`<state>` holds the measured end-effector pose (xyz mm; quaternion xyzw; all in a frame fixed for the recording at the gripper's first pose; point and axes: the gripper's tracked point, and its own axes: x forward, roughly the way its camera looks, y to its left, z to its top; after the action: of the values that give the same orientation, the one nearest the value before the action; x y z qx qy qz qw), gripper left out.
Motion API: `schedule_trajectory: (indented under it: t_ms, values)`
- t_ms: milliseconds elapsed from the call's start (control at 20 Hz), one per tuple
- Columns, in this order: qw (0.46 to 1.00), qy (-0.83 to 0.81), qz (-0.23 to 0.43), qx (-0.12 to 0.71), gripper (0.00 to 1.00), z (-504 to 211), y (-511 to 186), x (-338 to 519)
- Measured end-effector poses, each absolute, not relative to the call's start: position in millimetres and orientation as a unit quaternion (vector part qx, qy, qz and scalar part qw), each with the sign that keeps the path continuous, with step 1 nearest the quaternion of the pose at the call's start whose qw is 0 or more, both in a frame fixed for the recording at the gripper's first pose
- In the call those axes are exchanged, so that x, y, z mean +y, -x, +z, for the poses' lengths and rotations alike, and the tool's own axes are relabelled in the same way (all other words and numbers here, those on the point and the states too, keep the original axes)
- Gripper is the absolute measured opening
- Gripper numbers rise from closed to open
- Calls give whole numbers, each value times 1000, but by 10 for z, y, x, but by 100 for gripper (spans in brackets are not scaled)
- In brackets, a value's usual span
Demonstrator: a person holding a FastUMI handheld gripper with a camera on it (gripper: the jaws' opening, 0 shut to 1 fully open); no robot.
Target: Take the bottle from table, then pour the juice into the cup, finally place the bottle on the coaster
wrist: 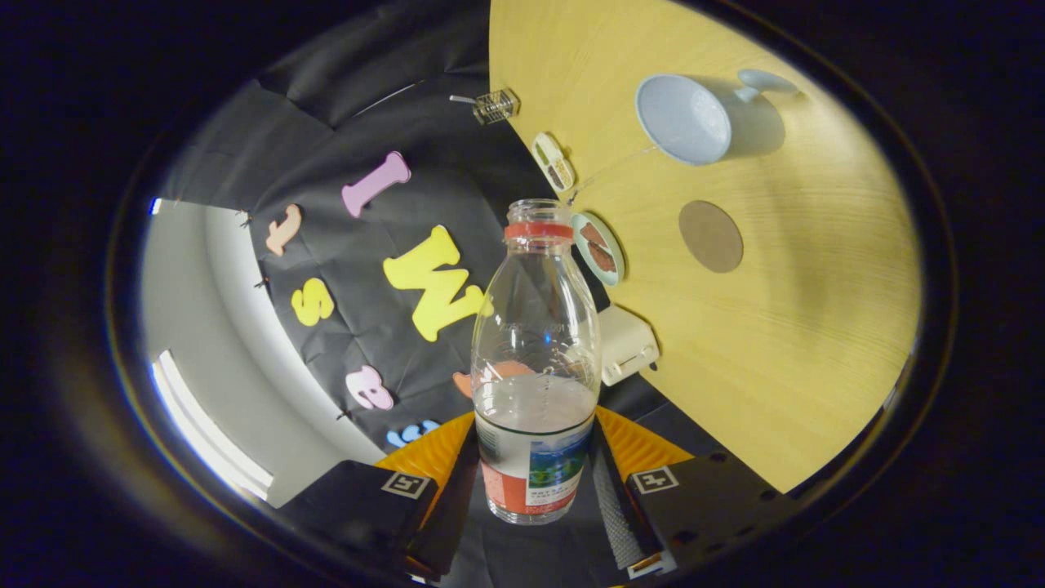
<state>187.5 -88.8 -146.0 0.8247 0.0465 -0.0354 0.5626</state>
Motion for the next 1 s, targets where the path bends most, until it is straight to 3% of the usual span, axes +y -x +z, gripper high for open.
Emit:
schedule_trajectory:
  t_ms: [600, 1000]
  values:
    - [555, -830, -38, 39, 74, -1363, -1899, -1015]
    - [590, -805, -33, 44, 74, -1366, -1921, -1001]
